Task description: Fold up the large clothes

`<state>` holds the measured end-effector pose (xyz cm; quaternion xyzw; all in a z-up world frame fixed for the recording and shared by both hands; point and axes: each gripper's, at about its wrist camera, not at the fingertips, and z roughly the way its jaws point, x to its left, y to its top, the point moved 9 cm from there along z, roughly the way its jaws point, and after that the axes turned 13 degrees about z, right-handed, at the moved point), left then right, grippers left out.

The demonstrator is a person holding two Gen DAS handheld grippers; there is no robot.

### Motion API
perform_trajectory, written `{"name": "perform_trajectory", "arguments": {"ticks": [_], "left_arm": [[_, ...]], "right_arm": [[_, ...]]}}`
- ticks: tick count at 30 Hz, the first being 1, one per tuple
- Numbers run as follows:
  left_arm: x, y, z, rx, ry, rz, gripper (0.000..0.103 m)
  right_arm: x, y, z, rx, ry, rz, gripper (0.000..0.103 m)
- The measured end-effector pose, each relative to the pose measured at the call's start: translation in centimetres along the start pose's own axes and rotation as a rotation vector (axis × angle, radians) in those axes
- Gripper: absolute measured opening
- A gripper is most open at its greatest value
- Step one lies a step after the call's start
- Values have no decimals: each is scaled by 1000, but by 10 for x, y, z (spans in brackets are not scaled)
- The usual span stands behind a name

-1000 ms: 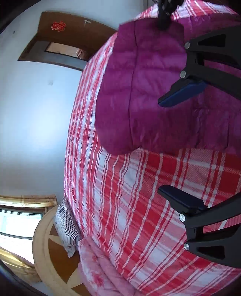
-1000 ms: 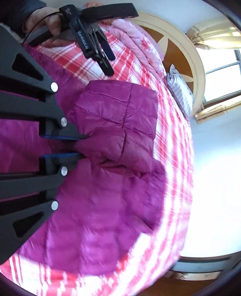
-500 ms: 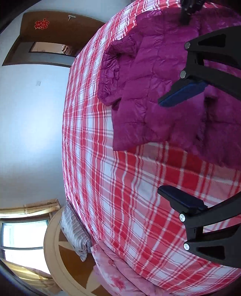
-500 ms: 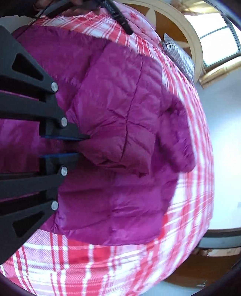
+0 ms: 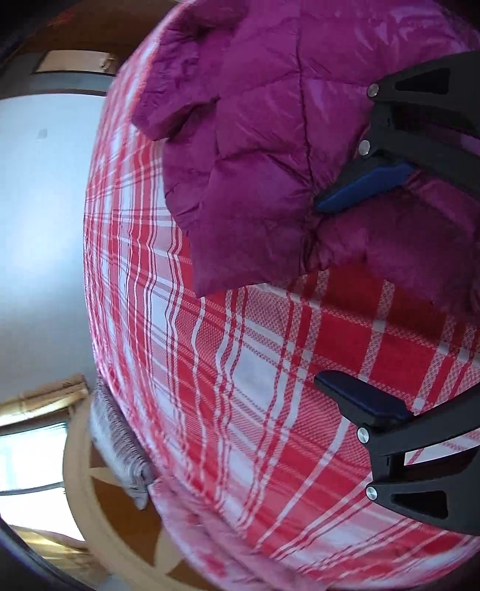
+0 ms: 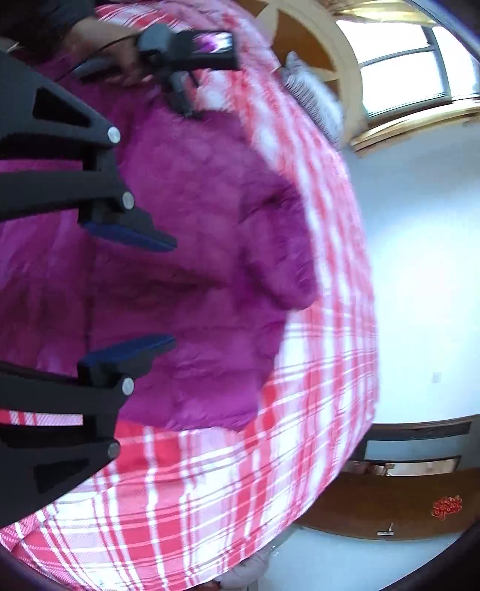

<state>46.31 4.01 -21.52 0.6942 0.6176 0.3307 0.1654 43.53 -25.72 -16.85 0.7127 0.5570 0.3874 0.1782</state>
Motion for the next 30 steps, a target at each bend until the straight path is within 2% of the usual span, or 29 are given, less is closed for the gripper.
{"name": "perform_trajectory", "arguments": {"ticks": [2,5,8,10,14,16,19,22,27,30], "left_arm": [[-2,7,-14,-43,-30,-17,87],[-7,29,-47,-168,-69,-43,87],[-22,48,-60,-212,-103,-34,90],[-36,50,-53,-192,-114,-14,90],[-62,30,-9,-72,-113,33,90],[-65,24,-2,-64,-121,32,92],[-61,18,5,-38,-135,-6,102],[-60,12,14,-4,-189,-44,102],[-65,11,14,-4,-143,-10,102],[-64,10,15,-1,-151,-16,102]], "right_arm": [[19,4,5,-3,48,-4,51],[53,2,27,9,93,-59,52],[68,-2,60,21,64,-90,52],[67,-8,81,48,49,-87,52],[55,-16,101,75,18,-61,52],[50,-22,104,86,10,-69,52],[50,-32,110,92,-18,-124,52],[48,-38,115,99,-37,-133,52],[48,-40,118,96,-87,-170,52],[47,-40,119,90,-100,-177,53]]}}
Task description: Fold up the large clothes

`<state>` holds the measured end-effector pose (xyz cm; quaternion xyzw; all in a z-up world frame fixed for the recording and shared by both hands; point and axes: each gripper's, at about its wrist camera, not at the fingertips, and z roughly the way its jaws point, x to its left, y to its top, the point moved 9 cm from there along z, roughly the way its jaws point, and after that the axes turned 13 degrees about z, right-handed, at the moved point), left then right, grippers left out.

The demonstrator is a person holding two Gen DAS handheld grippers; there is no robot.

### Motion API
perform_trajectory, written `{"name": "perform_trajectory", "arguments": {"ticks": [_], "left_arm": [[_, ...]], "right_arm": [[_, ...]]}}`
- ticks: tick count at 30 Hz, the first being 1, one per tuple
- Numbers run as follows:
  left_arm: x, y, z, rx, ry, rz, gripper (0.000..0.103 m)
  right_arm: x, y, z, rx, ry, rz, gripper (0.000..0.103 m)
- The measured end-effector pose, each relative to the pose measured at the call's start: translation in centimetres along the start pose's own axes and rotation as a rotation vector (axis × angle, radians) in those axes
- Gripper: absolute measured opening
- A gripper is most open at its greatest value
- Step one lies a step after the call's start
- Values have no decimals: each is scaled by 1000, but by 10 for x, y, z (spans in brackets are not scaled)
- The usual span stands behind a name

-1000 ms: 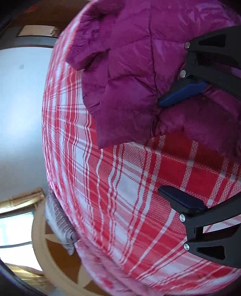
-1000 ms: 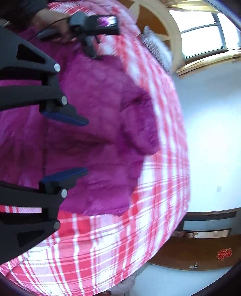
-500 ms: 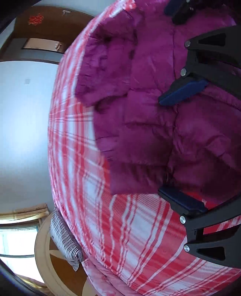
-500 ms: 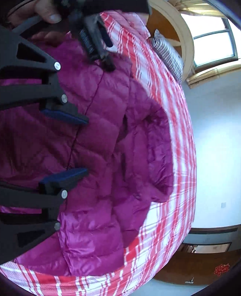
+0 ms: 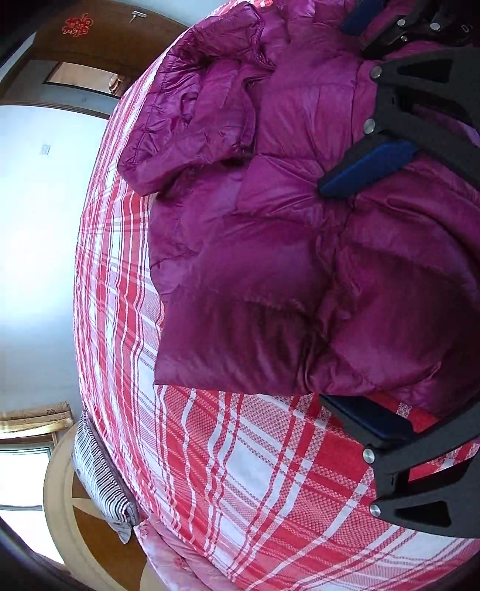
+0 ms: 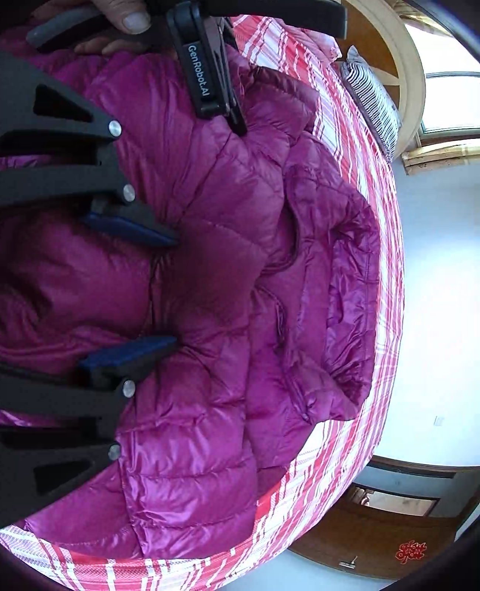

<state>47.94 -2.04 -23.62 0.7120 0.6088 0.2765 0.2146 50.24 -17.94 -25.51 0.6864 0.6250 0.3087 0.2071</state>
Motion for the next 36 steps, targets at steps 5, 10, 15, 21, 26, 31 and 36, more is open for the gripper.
{"name": "perform_trajectory", "arguments": {"ticks": [5,10,15,21,26,31,36], "left_arm": [[1,-2,-1,0,-5,-2,102],[1,-1,1,-5,0,4,102],[0,-1,2,-7,-3,2,102],[1,-1,2,-9,-2,3,102],[1,-1,2,-12,-2,3,102],[1,-1,2,-14,-4,2,102],[0,-1,2,-15,-4,3,102]], "right_arm": [[-1,-1,0,-1,10,10,53],[1,-1,1,-1,10,10,53],[0,-1,1,-2,13,15,53],[0,-1,1,-5,4,9,53],[0,-1,1,-7,3,7,53],[0,-1,1,-7,3,7,53],[0,-1,1,-8,2,6,53]]}}
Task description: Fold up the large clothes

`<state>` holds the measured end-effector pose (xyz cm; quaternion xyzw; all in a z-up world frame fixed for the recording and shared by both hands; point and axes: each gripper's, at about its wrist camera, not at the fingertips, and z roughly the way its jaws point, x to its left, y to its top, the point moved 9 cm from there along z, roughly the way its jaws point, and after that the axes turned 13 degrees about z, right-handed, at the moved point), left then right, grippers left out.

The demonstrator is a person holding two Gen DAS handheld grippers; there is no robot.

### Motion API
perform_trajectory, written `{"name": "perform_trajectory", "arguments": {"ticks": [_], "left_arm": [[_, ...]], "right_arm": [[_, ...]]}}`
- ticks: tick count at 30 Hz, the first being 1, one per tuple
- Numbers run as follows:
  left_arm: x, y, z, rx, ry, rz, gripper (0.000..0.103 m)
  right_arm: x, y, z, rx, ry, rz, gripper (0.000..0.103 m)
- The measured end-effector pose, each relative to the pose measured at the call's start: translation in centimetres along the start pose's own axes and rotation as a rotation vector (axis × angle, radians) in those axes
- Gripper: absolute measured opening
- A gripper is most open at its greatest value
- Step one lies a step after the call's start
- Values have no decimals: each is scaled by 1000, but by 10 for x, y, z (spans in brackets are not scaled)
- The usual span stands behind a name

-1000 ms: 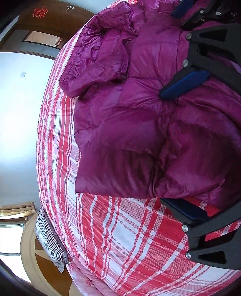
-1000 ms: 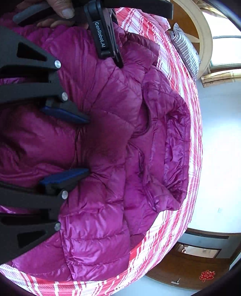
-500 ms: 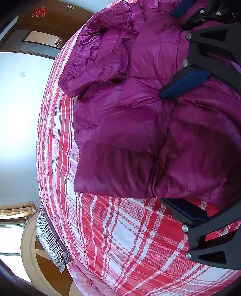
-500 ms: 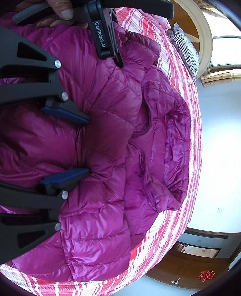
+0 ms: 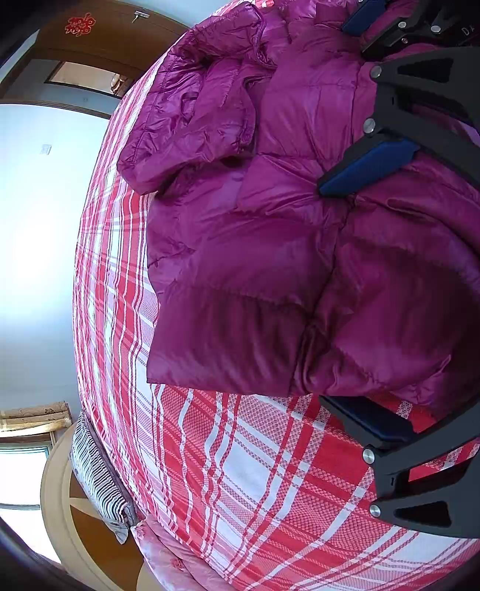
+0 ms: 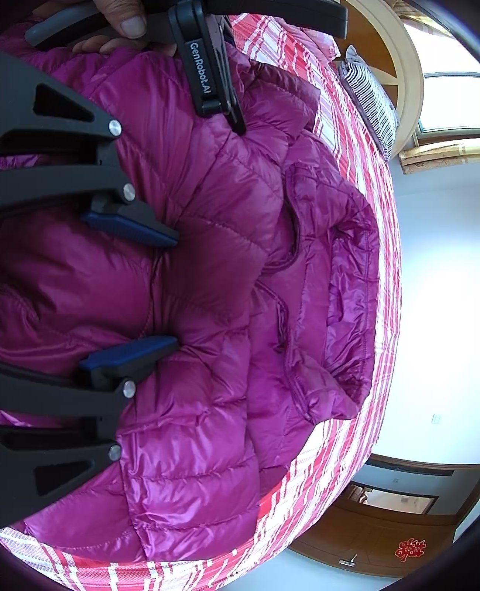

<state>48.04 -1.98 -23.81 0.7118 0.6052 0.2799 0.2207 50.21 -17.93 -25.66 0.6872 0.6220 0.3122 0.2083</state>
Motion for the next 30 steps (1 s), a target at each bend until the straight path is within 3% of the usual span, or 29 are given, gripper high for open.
{"name": "perform_trajectory", "arguments": {"ticks": [10,13,15,21,26,30], "left_arm": [[0,0,0,-5,-5,-2,102],[0,0,-1,-8,-7,-3,102],[1,-1,-1,-10,-12,-6,102],[1,-1,-2,-16,-22,-9,102],[6,0,-12,-15,-95,-29,102],[21,34,-51,-136,-80,-4,102]], "right_arm": [[1,8,-11,22,17,23,53],[5,27,-39,-70,70,85,54],[11,35,-44,-86,87,84,58],[7,16,0,48,43,49,56],[8,9,6,12,50,4,57],[6,9,5,-1,85,28,57]]}}
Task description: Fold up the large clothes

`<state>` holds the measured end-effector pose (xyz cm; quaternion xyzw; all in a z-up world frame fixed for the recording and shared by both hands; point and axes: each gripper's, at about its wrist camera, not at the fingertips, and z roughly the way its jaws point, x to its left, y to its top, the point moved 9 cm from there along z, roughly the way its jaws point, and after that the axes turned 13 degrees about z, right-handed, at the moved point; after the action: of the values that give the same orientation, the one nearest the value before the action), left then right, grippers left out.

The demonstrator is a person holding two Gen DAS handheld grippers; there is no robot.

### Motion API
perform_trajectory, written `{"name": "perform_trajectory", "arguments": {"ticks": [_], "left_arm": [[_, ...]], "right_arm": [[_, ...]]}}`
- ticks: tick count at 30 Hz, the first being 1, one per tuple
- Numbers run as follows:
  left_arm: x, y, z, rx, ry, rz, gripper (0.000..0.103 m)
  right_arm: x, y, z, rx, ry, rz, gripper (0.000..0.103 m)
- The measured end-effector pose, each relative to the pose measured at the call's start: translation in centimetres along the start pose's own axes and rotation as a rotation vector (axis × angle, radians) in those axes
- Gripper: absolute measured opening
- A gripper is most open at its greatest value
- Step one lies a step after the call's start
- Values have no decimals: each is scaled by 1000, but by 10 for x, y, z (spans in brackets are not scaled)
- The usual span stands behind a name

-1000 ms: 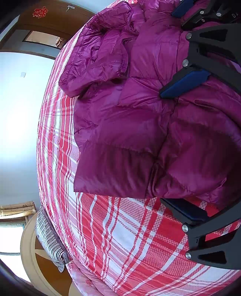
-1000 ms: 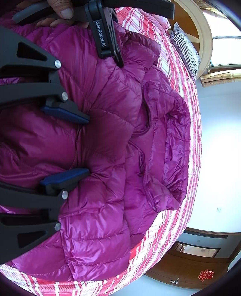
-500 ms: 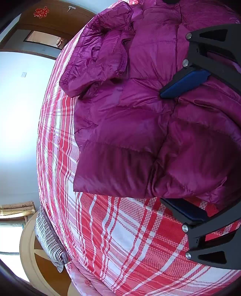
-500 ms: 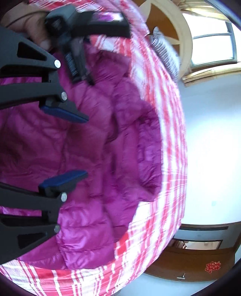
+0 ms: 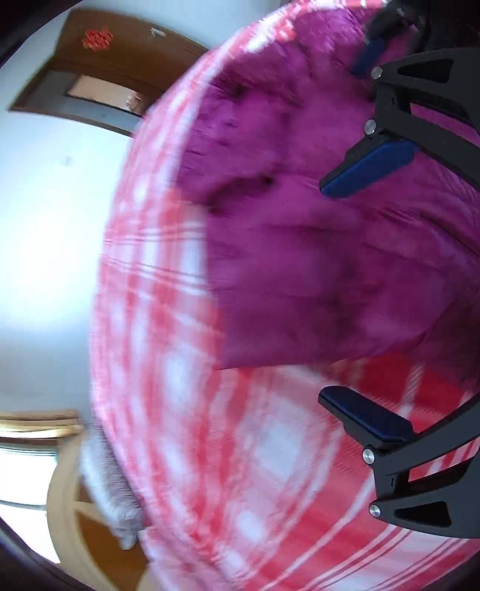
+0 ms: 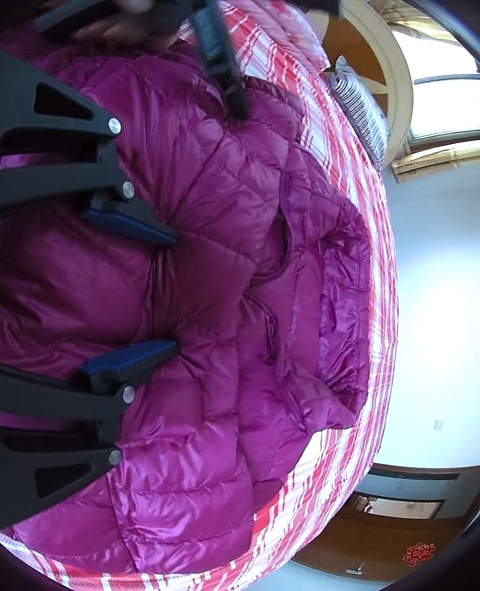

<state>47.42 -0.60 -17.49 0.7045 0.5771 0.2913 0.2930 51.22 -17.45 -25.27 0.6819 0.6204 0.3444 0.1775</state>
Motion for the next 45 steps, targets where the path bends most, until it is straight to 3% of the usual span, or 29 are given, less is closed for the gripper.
{"name": "perform_trajectory", "arguments": {"ticks": [4,6,11,14,16,20,23,27,30,33,36,38,41,45], "left_arm": [[-13,54,-10,-68,-68,23,102],[-36,80,-2,-89,-109,90,102],[-96,112,51,-46,-133,287,102],[-118,112,87,35,-154,355,102],[-121,114,104,46,-134,382,91],[-128,109,121,105,-175,427,20],[-129,112,107,31,-146,466,12],[-120,117,86,-66,-140,429,11],[-119,113,74,-120,-144,433,10],[-119,111,72,-149,-159,433,10],[-116,113,74,-154,-188,404,10],[-114,114,73,-161,-200,386,10],[-113,114,72,-169,-220,364,10],[-111,114,73,-173,-249,347,10]], "right_arm": [[2,-2,-4,-8,11,2,58],[3,-2,-4,-9,15,3,59],[0,-3,-6,-13,37,15,59],[-1,-3,-7,-14,51,23,60],[0,-3,-6,-14,61,28,61],[0,-4,-7,-12,76,31,64],[0,-4,-8,-13,83,32,64],[-1,-4,-11,-15,87,31,64],[-10,4,-23,-9,138,84,61],[-21,42,-57,-88,160,111,62],[-27,95,-66,-154,75,-5,63],[-39,140,-45,-137,32,-43,64],[-47,179,0,-20,28,-98,66],[-43,190,41,143,58,-182,65]]}}
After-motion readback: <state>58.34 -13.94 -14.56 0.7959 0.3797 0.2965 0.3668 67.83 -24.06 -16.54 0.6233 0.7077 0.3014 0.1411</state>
